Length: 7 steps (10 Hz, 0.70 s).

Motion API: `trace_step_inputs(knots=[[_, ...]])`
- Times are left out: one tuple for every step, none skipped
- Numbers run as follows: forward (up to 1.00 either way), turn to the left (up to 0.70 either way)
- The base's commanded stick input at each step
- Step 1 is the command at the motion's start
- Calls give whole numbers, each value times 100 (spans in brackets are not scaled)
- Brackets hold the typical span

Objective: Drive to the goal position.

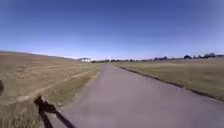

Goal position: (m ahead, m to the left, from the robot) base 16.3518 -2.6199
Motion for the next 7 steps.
trace_step_inputs(knots=[[70, 0], [70, 0], [70, 0], [70, 0], [70, 0], [70, 0], [70, 0]])
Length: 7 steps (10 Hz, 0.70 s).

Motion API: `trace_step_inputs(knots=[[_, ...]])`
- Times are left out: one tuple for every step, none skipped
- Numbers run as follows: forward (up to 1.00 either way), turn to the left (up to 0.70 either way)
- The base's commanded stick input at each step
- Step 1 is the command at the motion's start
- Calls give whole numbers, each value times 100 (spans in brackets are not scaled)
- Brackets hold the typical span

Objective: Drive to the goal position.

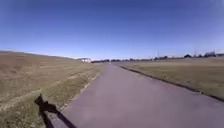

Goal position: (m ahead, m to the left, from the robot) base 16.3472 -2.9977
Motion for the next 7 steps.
trace_step_inputs(knots=[[70, 0], [70, 0], [70, 0], [70, 0], [70, 0], [70, 0], [70, 0]])
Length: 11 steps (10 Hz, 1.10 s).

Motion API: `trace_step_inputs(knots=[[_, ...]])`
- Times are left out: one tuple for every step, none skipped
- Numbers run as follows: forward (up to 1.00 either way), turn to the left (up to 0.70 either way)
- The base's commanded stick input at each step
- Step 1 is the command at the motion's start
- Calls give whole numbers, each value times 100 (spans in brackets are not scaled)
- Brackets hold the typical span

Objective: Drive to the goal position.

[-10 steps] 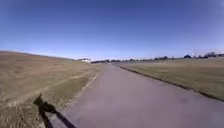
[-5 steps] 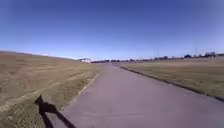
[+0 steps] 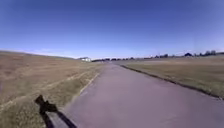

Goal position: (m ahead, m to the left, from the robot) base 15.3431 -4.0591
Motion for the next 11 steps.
trace_step_inputs(knots=[[70, 0], [70, 0], [70, 0], [70, 0], [70, 0], [70, 0], [70, 0], [70, 0], [70, 0], [70, 0], [70, 0]])
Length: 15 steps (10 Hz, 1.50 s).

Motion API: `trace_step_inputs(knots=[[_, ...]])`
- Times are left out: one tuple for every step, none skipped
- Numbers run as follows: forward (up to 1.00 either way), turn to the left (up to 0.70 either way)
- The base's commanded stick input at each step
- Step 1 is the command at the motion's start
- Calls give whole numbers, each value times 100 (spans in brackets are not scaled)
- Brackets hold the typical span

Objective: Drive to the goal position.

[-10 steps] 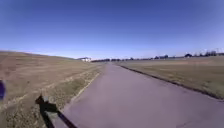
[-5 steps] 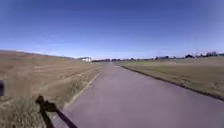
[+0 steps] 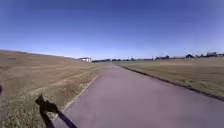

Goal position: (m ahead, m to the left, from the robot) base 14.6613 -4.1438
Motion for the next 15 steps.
trace_step_inputs(knots=[[70, 0], [70, 0], [70, 0], [70, 0], [70, 0], [70, 0], [70, 0], [70, 0], [70, 0], [70, 0], [70, 0], [70, 0], [70, 0], [70, 0], [70, 0]])
